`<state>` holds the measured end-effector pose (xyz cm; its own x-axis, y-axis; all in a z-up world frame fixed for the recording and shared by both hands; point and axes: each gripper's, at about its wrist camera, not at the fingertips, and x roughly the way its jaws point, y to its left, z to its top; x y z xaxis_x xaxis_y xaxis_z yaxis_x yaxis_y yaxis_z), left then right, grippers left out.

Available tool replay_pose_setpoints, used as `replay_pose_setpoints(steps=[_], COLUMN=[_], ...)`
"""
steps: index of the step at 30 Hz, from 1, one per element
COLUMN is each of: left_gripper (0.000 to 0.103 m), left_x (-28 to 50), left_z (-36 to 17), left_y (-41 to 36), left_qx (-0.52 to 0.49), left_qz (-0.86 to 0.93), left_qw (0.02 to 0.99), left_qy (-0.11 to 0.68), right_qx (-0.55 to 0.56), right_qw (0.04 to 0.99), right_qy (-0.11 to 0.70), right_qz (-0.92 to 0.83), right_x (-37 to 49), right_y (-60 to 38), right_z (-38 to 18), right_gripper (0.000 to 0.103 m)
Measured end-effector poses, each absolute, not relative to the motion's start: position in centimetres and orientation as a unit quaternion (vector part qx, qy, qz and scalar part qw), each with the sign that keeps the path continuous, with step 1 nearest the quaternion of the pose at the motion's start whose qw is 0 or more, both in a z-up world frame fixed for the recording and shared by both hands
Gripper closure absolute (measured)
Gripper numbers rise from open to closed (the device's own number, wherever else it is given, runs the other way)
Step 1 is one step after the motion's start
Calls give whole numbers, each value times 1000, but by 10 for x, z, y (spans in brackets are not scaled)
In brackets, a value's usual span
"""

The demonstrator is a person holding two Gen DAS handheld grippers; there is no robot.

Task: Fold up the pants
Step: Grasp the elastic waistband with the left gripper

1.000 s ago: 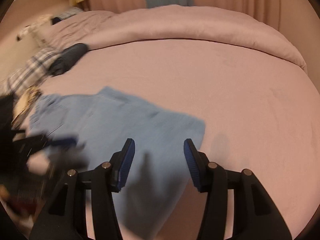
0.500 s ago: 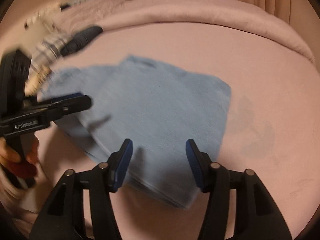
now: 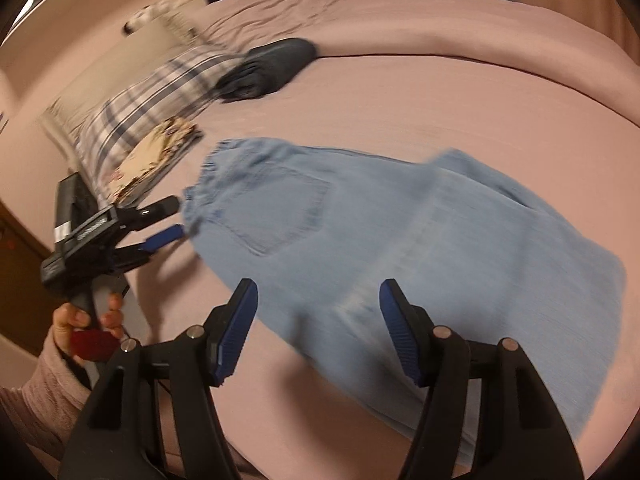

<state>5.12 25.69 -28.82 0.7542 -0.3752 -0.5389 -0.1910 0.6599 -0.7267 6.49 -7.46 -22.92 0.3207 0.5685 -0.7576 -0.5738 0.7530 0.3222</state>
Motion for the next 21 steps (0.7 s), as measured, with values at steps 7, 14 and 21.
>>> replay_pose_setpoints(steps=[7,14,21], left_gripper=[33,33,33], left_x=[84,101,107], left_z=[-302,-299,-300], left_y=[246,246,249], left_qx=[-410,-394,-385], left_qz=[-64,-58,-64], left_qw=[836,839,841], left_qy=[359,370,375], right_qx=[-23,-26,-30], right_qw=[800,795,793], right_qy=[463,473,478], right_qz=[381,378,376], right_x=[61,64,67], right_y=[-37,-28,-24], right_z=[-227,-230,-233], right_gripper=[39,39,39])
